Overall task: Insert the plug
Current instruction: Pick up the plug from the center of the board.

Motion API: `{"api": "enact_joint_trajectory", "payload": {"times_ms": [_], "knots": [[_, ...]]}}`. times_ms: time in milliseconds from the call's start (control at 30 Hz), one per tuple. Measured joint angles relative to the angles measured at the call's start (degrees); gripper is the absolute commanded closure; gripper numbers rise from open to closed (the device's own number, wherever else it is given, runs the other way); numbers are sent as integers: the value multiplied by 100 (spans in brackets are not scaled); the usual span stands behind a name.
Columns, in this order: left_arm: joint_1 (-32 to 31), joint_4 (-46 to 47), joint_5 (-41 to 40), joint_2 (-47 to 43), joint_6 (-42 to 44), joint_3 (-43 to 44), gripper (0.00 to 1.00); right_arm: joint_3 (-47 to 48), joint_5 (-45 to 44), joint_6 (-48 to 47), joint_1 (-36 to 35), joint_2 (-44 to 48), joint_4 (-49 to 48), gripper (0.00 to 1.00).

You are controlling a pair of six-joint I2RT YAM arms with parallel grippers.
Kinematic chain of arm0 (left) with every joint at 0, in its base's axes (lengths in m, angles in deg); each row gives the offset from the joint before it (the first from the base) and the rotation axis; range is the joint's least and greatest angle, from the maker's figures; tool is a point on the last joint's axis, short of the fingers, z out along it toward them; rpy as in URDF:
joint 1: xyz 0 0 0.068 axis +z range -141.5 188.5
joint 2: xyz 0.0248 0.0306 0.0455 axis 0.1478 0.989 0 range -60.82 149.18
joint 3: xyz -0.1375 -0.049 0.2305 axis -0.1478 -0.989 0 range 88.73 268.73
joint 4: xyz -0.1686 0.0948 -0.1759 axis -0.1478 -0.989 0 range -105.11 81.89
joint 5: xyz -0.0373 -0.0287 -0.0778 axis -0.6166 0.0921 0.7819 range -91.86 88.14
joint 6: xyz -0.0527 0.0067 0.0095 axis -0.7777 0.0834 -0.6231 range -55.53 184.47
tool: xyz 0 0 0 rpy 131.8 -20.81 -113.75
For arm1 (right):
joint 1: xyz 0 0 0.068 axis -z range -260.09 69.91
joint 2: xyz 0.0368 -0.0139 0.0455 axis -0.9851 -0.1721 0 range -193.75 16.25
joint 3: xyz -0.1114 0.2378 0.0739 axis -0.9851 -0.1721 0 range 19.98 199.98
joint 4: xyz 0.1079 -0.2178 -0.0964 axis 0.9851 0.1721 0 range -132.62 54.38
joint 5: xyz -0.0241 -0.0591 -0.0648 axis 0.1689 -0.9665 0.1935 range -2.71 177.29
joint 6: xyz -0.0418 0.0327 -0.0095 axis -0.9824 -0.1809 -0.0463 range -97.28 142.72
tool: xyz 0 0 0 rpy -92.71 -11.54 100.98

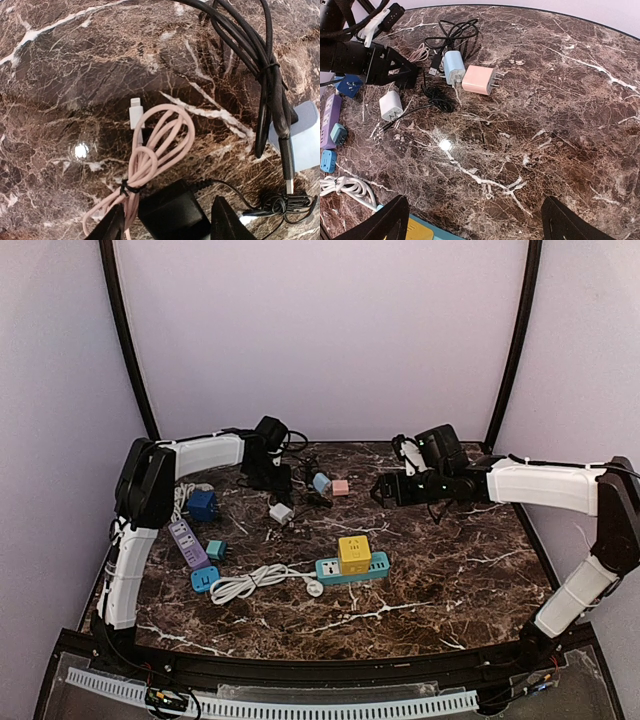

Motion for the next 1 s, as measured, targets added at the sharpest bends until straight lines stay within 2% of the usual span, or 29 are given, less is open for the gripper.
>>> {"api": "enact_joint_trajectory", "payload": {"times_ms": [100, 300, 467, 600, 733, 800, 867, 933, 1000], "knots": [[0, -223, -120, 0, 315, 94, 52, 0, 0, -48, -9, 0, 4, 8], [81, -422, -540, -151, 1523, -61, 50, 0, 0, -142, -33, 0, 13, 8], [417, -680, -227, -616, 2295, -643, 42, 0, -2, -175, -59, -2, 17, 8], [588, -850, 2, -922, 2586, -916, 39, 37, 0, -216, -103, -83, 28, 8], [553, -931, 671, -1180, 3025, -925, 36, 98, 4, -308, -190, -184, 37, 8], [538, -1119, 1187, -1222, 3604, -772, 38, 116, 13, -387, -249, -190, 50, 8], [538, -1379, 1703, -1261, 4529, -590, 40, 157, 28, -452, -306, -190, 61, 8], [540, -1517, 1888, -1309, 5178, -542, 40, 188, 37, -520, -345, -190, 61, 8], [581, -1751, 2028, -1355, 6264, -535, 38, 210, 48, -575, -380, -190, 63, 8]]}}
